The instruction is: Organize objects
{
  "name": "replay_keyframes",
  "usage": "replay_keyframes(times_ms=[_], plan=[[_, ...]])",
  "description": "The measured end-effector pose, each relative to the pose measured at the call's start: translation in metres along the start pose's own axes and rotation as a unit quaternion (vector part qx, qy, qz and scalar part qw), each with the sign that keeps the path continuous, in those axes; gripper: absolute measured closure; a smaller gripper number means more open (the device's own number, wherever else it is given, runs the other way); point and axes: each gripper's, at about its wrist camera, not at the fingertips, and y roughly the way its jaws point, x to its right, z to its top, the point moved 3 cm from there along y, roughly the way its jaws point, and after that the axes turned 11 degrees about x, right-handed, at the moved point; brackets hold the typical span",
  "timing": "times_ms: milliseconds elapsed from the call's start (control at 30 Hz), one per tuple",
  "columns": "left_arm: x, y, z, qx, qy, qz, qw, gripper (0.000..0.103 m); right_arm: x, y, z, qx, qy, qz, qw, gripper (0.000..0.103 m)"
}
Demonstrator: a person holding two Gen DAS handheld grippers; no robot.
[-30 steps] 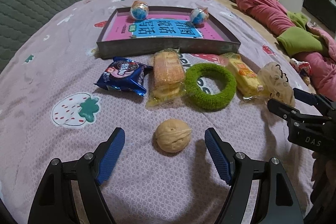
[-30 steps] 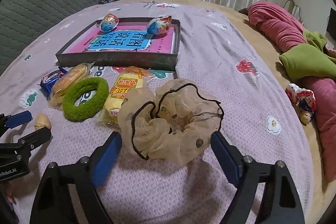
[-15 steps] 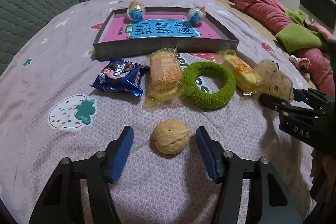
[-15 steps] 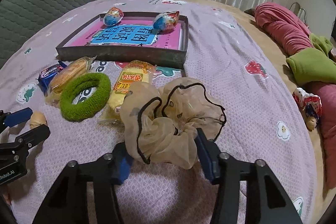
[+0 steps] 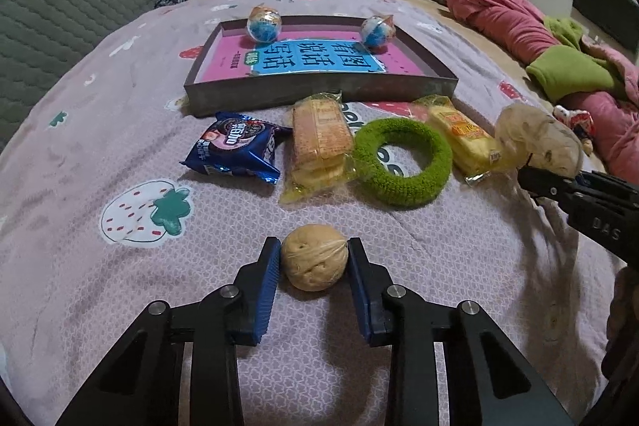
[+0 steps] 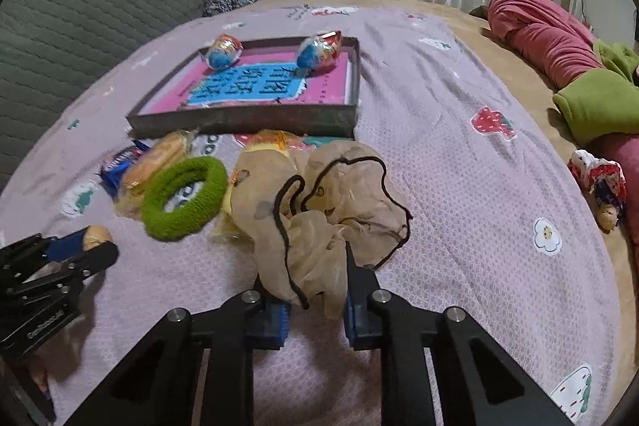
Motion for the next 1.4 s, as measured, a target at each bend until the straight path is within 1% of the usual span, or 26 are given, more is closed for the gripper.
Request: replay_keyframes(times_ms=[167,233,367,533,867,1133,1400], plan=[[-0.005,-0.004,0.003,0.008,-0.008,0.001,0.9999,0.069,-0.003,-0.007,0.000,0.005,0.013,0.025,1.000,0.084],[-0.006,-0.006,0.004,0.013,-0.007,0.004,0.9999,0.069,-0.004,-0.011,-0.001,0.007,0.023,0.041,0.999,0.085],[-0.004,-0.012,0.005,0.021,-0.004,0.003,0.9998,0.069,-0.007,-0.023,0.000,0.017,0.023,0.050,0.998,0.085],[0.000,-0.022,0.010,0.034,0.005,0.004,0.9994,0.069,-0.008,-0.039,0.005,0.034,0.039,0.072,0.996,0.085],[0.004,-0.038,0.015,0.053,0.012,0.015,0.9984,0.069,-0.029,-0.060,0.010,0.056,0.016,0.096,0.994,0.085],[0.010,-0.049,0.017,0.062,0.020,0.018,0.9977,0.068,-0.040,-0.070,0.008,0.067,0.008,0.096,0.993,0.085],[0.006,-0.060,0.021,0.068,0.011,0.020,0.9974,0.068,-0.043,-0.076,0.007,0.074,0.002,0.073,0.995,0.085]])
